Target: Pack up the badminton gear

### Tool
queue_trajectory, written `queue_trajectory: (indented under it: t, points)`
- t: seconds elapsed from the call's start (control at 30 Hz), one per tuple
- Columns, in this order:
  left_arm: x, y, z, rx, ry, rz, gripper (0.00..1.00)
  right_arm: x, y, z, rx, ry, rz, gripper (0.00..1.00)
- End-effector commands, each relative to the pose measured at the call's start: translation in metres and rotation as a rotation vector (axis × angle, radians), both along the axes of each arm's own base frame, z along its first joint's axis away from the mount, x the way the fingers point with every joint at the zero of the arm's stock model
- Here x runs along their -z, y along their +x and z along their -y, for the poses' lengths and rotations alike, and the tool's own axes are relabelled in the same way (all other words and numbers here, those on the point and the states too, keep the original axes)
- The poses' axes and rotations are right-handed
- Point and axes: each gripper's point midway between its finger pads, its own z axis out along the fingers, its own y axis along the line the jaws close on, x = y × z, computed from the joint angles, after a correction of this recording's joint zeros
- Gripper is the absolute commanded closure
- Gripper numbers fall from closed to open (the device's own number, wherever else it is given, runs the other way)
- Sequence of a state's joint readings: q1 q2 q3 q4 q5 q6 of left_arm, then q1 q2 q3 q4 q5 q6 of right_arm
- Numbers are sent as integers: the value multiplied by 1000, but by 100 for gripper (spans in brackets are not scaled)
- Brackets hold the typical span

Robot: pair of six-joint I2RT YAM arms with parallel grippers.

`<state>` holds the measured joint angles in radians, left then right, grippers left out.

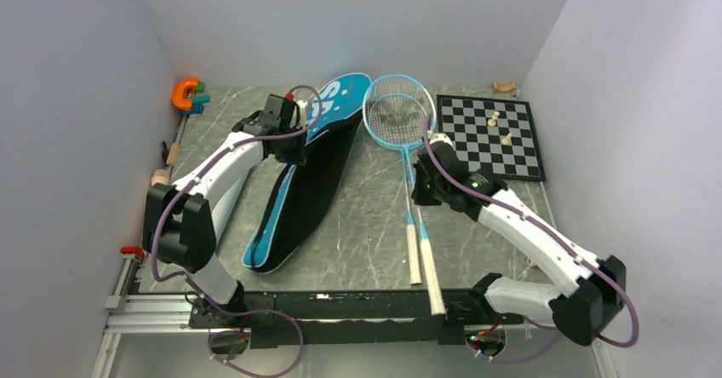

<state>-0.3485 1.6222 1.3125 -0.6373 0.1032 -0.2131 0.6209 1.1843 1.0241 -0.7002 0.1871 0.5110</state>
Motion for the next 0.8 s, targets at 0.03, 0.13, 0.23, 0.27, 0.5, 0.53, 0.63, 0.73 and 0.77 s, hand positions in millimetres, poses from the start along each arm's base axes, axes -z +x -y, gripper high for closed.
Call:
queue_trajectory:
  t: [0.03,0.13,0.23,0.27,0.5,0.53,0.63,0.73,0.77]
  points:
    - [-24,20,15,-37,-29,70,100,-2,-53,18,50,-9,-88,100]
    - [-20,23,15,-41,-15,62,100,-4,-72,16,22,-25,-116,100]
    - [-18,26,15,-45,-9,61,100,-8,-83,7,-20,-20,-125,100]
    - [-18,27,16,-42,-9,61,100,-8,-87,2,-40,-24,-132,100]
    - [-21,30,25,-12,-11,64,100,6,-105,-41,-158,-67,-177,100]
    - [-20,28,26,-6,-10,65,100,7,-106,-46,-170,-70,-178,100]
    - [-20,24,32,20,-22,63,100,8,-105,-64,-207,-68,-174,100]
    - [-22,20,41,64,-49,60,100,12,-98,-81,-237,-78,-170,100]
    - [-23,18,43,76,-58,57,100,12,-94,-87,-245,-77,-160,100]
